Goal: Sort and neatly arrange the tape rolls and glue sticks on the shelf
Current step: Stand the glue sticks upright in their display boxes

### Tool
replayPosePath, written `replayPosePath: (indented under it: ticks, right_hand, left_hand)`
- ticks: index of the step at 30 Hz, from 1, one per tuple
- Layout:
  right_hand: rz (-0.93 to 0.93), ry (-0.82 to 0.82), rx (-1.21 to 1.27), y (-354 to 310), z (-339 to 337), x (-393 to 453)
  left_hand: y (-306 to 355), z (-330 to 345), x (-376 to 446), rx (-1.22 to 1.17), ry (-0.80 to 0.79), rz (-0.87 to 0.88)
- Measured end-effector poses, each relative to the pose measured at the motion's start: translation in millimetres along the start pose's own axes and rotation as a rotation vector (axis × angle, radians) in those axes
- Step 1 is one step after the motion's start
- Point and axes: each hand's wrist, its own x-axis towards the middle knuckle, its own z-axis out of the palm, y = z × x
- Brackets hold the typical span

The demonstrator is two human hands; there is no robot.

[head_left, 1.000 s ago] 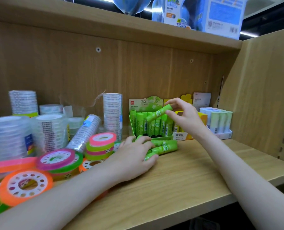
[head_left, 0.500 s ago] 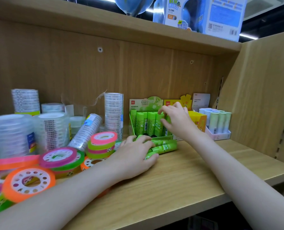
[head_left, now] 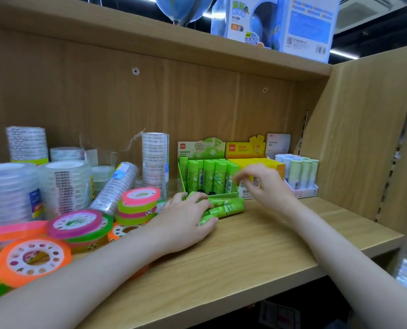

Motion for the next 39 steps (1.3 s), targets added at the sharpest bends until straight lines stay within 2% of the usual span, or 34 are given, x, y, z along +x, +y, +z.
replayPosePath:
  ticks: [2, 4, 8, 11, 13, 16, 17, 21, 23, 25, 29, 31, 37, 39]
  right_hand:
    - [0.020, -0.328, 0.004, 3, -1, -13]
    - [0.032, -0.477, -0.035, 10, -1, -19]
    - [0.177, -0.347, -0.030, 18, -9, -25]
    - [0.255, -0.287, 0.128, 17, -11, -26]
    - [0.244, -0.311, 0.171, 14, -10, -25]
    - [0.183, -0.383, 0.099, 14, -7, -24]
    - [0.180, -0.327, 0.125, 14, -7, -22]
    - [0.277, 0.130, 0.443, 3, -13, 1]
    - [0.236, 0.214, 0.396, -6, -10, 16]
    - [0.172, 0.216, 0.294, -12, -1, 26]
    - [0.099, 0.090, -0.009, -9, 18, 29]
    - [0.088, 0.080, -0.116, -6, 20, 31]
    - [0.122, 0.001, -0.187, -6, 21, 23]
    - [0.076, 0.050, -0.194, -4, 18, 13]
  left_hand:
    - [0, -1, 0, 0.002, 0.001, -0.003]
    - [1, -1, 0, -0.002, 0.000, -0.008]
    - [1, -1, -1, -0.003, 0.006, -0.013]
    - [2, -1, -2, -0.019, 0.021, -0.008]
    - [2, -2, -3, -0.043, 0.026, 0.006]
    - [1, -2, -4, -0.056, 0.022, 0.020]
    - [1, -2, -3, -0.056, 0.021, 0.019]
    - [0, -2, -2, -0.035, 0.021, 0.015]
    - [0, -2, -2, -0.031, 0.016, 0.009]
    - [0, -2, -1, -0.027, 0.018, 0.011]
    - [0, -1, -1, -0.026, 0.017, 0.014]
    - [-1, -1, -1, -0.025, 0.021, 0.012]
    - [0, -1, -1, -0.026, 0.017, 0.003]
    - [0, -2, -1, -0.029, 0.017, 0.003]
